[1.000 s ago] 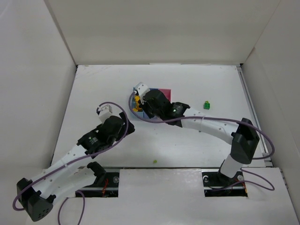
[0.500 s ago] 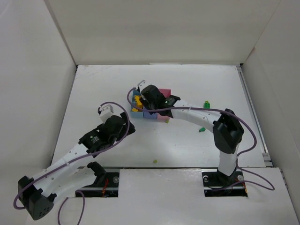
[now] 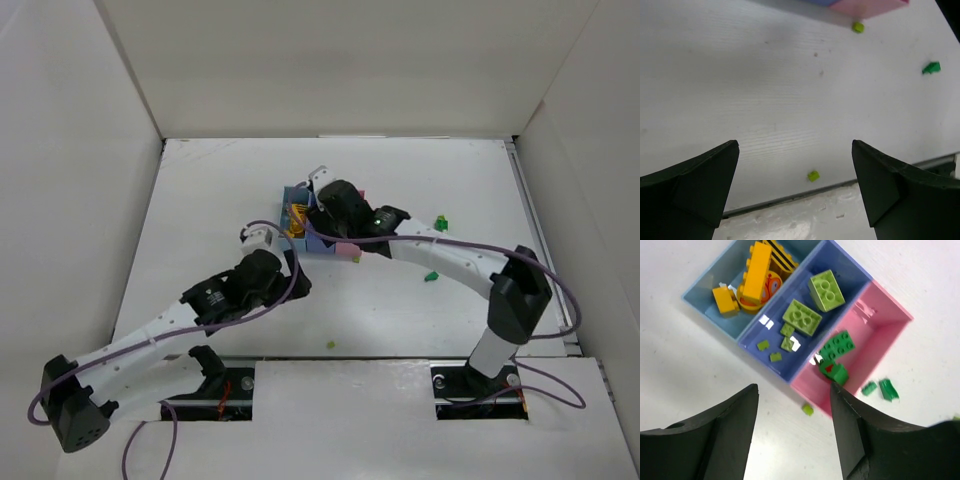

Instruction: Sort the legos into containers by color

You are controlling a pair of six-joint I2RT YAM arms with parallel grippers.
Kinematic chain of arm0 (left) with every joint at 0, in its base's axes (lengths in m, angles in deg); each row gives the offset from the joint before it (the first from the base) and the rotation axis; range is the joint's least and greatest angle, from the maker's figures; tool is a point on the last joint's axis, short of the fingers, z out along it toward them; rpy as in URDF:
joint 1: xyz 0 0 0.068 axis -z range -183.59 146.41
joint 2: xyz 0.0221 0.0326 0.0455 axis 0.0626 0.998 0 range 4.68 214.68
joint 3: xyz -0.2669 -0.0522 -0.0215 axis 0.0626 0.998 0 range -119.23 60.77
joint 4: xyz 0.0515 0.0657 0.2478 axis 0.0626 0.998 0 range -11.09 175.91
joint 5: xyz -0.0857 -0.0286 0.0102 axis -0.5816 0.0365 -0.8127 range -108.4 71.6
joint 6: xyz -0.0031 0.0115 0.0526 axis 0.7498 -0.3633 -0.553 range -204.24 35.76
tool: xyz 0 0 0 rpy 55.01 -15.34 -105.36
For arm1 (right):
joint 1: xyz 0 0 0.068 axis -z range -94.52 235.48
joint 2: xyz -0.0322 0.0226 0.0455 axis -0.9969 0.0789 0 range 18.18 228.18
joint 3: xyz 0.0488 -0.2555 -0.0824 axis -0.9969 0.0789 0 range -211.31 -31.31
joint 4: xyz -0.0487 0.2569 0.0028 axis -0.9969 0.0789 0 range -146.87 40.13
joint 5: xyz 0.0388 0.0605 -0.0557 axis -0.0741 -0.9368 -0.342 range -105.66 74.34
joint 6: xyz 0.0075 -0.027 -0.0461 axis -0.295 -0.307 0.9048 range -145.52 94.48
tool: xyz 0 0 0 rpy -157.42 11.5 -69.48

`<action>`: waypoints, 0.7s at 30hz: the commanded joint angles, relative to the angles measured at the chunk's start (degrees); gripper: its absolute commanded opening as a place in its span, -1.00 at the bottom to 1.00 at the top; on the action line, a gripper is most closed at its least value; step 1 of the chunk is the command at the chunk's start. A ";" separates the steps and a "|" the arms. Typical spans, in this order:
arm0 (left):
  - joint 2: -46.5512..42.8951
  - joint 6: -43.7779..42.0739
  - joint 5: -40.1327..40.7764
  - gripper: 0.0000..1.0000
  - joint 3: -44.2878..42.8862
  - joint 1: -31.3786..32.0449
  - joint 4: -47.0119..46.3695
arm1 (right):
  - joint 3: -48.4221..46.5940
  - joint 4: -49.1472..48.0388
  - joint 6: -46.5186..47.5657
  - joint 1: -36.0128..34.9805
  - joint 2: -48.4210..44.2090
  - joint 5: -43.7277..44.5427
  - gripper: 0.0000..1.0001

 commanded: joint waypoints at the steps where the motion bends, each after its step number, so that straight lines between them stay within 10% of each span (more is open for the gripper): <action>1: 3.87 -1.23 -3.90 0.86 0.20 5.84 -6.32 | 5.46 -1.53 -3.32 0.22 -7.73 1.35 0.28; 9: 22.07 1.51 3.13 0.52 -5.59 25.71 -3.43 | 20.76 0.58 -9.92 1.46 -22.14 3.28 0.28; 21: 31.23 -3.50 3.13 -0.05 -8.06 29.51 -5.71 | 26.93 4.09 -13.00 2.59 -28.84 3.81 0.28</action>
